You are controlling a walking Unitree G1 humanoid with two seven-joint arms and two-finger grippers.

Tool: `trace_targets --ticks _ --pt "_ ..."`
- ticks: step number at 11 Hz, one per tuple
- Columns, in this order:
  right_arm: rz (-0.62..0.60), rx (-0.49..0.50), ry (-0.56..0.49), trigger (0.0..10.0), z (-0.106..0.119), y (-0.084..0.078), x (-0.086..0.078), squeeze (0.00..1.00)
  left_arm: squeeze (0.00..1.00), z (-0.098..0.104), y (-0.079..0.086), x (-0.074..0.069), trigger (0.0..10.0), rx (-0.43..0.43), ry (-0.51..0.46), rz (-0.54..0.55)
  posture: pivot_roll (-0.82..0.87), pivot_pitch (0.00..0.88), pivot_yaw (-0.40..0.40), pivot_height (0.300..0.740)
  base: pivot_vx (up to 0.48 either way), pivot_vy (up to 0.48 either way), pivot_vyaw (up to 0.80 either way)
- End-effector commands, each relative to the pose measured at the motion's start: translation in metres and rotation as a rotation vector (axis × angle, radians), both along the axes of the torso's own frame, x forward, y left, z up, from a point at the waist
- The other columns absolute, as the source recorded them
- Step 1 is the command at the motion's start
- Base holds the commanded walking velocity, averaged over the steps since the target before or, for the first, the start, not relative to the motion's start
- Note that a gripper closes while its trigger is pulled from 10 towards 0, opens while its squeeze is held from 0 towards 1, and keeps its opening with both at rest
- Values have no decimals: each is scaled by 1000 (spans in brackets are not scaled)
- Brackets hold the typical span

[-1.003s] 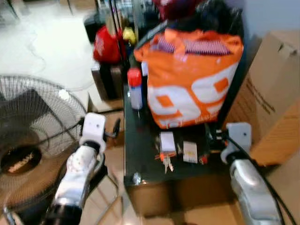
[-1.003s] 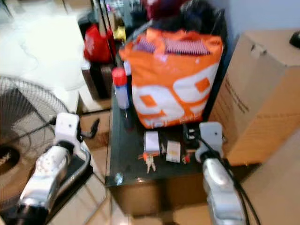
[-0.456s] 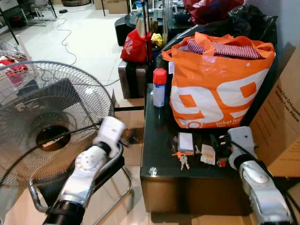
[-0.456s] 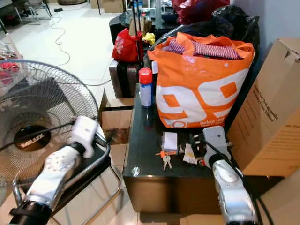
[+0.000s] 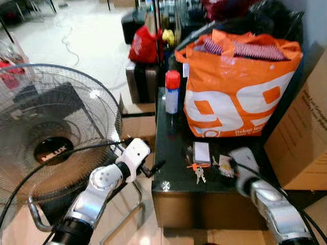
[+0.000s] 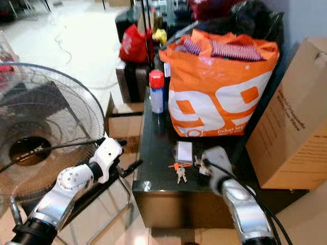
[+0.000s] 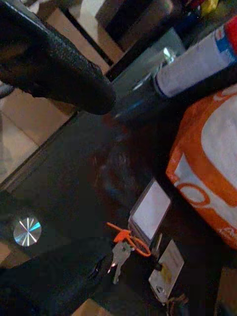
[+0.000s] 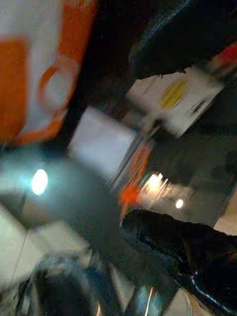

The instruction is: Hang keys on a hook

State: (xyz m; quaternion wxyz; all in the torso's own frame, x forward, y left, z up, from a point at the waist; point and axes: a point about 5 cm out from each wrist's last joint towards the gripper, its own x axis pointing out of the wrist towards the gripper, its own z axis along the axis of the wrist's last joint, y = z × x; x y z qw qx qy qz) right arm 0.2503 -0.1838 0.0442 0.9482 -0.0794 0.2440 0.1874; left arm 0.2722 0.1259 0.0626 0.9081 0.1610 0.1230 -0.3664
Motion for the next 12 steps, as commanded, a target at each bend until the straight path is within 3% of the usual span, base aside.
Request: trace_targets --ticks 1,2,4,5,6,10,12 --pt "37 4 -15 10000 3 6 2 1000 0 -2 4 -2 10000 9 11 -3 -169 17 56 740 0 0 0" --pt "48 82 0 10000 2 14 6 1000 0 -2 4 -2 10000 12 12 -8 -169 18 55 740 0 0 0" --pt "-36 83 6 10000 -5 20 16 992 0 -2 3 -3 10000 12 12 -11 -167 27 53 740 0 0 0" --pt "-105 91 12 10000 -11 21 23 0 0 -2 1 -5 10000 11 12 -16 -161 48 52 740 0 0 0" --pt "-167 149 20 10000 -13 24 29 0 0 0 -1 -9 10000 9 19 -41 -148 94 54 740 0 0 0" --pt "-235 188 42 10000 -26 34 42 0 0 5 7 -19 10000 27 39 -70 -108 205 55 740 0 0 0" --pt "-240 202 32 10000 -25 39 45 0 0 6 10 -26 10000 31 50 -63 -100 217 53 740 0 0 0"
